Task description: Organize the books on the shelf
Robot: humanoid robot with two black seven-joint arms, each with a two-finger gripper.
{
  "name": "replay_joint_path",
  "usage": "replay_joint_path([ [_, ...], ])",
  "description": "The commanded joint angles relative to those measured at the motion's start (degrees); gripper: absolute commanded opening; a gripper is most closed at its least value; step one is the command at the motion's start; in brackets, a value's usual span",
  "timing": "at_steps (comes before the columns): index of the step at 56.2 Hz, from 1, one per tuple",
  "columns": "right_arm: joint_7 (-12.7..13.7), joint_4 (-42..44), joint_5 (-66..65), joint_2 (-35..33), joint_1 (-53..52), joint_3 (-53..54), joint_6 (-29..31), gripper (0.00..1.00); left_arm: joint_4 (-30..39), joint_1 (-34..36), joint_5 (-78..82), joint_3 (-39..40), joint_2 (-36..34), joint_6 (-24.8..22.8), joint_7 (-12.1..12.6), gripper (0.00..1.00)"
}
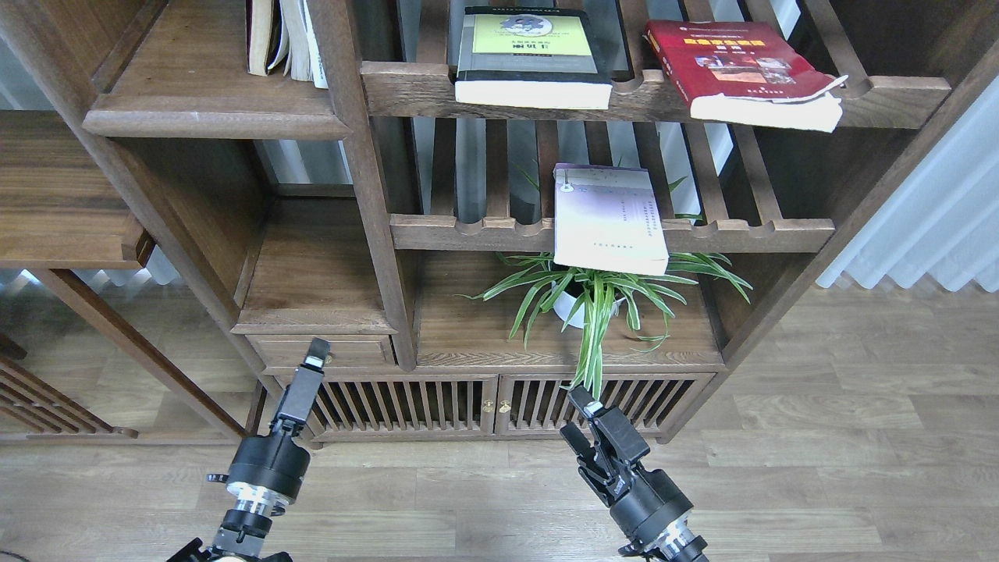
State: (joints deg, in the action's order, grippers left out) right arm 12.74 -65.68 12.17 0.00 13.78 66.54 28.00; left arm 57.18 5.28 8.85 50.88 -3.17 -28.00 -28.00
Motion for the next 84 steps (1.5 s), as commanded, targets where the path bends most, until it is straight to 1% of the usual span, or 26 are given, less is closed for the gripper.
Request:
replay_joint_path([
  [1, 0.0, 0.11, -0.04, 0.0, 0.19, 0.0, 0.0, 0.99, -0.4, 0.25, -0.59, -0.16, 0.09, 0.0, 0.0, 1.0],
  [11, -0.18, 0.64, -0.04, 0.0, 0.28, 0.08, 0.0, 0.99, -1.02, 0.16, -0.24, -1.66, 0.09, 0.0, 0.0, 1.0],
  [19, -0.09, 3.1, 0.05, 0.0, -0.33, 0.0, 0.0, 0.99, -3.92, 0.16, -0.5, -2.27, 0.0, 0.0, 0.0, 1.0],
  [30, -0.26, 3.71, 0.05, 0.0, -0.95, -0.8, 0.0, 0.99, -4.1, 0.25, -0.41, -3.33, -0.26, 0.0, 0.0, 1.0],
  [32, -0.61, 3.98, 0.05, 0.0, -1.21, -0.88, 0.0, 0.99, -4.1, 0.43, -0.41, -3.41, -0.17, 0.0, 0.0, 1.0],
  [44, -0.18, 8.11, -0.22, 0.0, -4.2, -2.72, 0.0, 0.99, -4.1, 1.83, 0.03, -3.42, -0.26, 0.0, 0.0, 1.0],
  [49, -0.53, 8.37, -0.13, 0.0, -4.64, -3.96, 0.0, 0.99, -4.71, 1.83, 0.03, -3.24, -0.44, 0.0, 0.0, 1.0],
  [57, -0.26, 8.46, -0.04, 0.0, -4.9, -4.31, 0.0, 0.99, -5.06, 1.83, -0.32, -3.15, -0.53, 0.0, 0.0, 1.0],
  [72, -0.26, 8.46, -0.04, 0.0, -5.08, -4.4, 0.0, 0.99, -7.78, 2.19, 0.11, -4.21, -0.09, 0.0, 0.0, 1.0],
  [76, -0.26, 8.37, 0.05, 0.0, -5.51, -4.4, 0.0, 0.99, -9.63, 3.32, 0.03, -3.59, 1.58, 0.0, 0.0, 1.0],
  [79, -0.26, 8.37, -0.04, 0.0, -6.3, -4.4, 0.0, 0.99, -9.72, 3.42, -0.06, -2.8, 2.72, 0.0, 0.0, 1.0],
  [84, -0.26, 8.02, 0.05, 0.0, -6.92, -4.49, 0.0, 0.99, -9.46, 3.07, -0.06, -0.26, 2.73, 0.0, 0.0, 1.0],
])
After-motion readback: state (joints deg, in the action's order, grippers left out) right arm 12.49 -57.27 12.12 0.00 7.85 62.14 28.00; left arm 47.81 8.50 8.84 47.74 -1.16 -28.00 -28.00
